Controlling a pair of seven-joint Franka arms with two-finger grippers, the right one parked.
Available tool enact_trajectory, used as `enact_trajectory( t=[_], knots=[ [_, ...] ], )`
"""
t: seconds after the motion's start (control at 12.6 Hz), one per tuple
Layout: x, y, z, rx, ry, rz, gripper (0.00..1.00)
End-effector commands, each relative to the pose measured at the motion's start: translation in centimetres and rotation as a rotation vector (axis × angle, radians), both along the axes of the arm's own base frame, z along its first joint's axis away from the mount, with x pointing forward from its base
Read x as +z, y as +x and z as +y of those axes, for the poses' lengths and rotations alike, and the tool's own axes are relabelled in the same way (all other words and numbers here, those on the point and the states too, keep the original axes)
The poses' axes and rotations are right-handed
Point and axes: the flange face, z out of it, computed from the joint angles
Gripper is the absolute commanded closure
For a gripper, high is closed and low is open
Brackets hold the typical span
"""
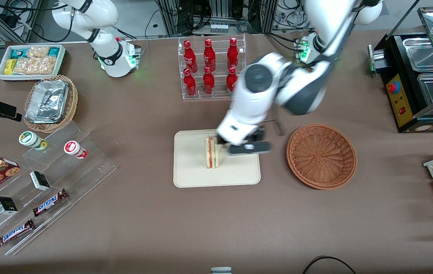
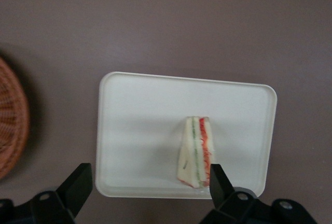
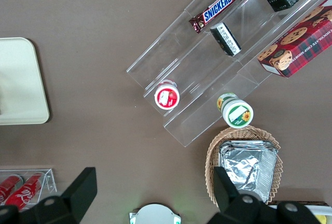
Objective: Place sandwich from basket to tray
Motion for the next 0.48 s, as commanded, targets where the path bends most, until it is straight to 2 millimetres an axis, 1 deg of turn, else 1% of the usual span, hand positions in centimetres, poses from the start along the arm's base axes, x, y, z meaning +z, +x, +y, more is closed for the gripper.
enact_trajectory(
  t=[0.0, 0.08, 0.16, 0.32, 0.4],
  knots=[
    [5.1, -0.3, 7.3, 0.061, 0.015, -0.005, 0.0],
    [6.3, 0.0, 10.1, 0.084, 0.015, -0.021, 0.0],
    [7.0, 0.0, 12.2, 0.069, 0.026, -0.02, 0.0],
    [7.5, -0.7, 17.7, 0.021, 0.059, -0.008, 0.0],
    [8.2, -1.1, 19.7, -0.003, 0.066, -0.012, 0.0]
  ],
)
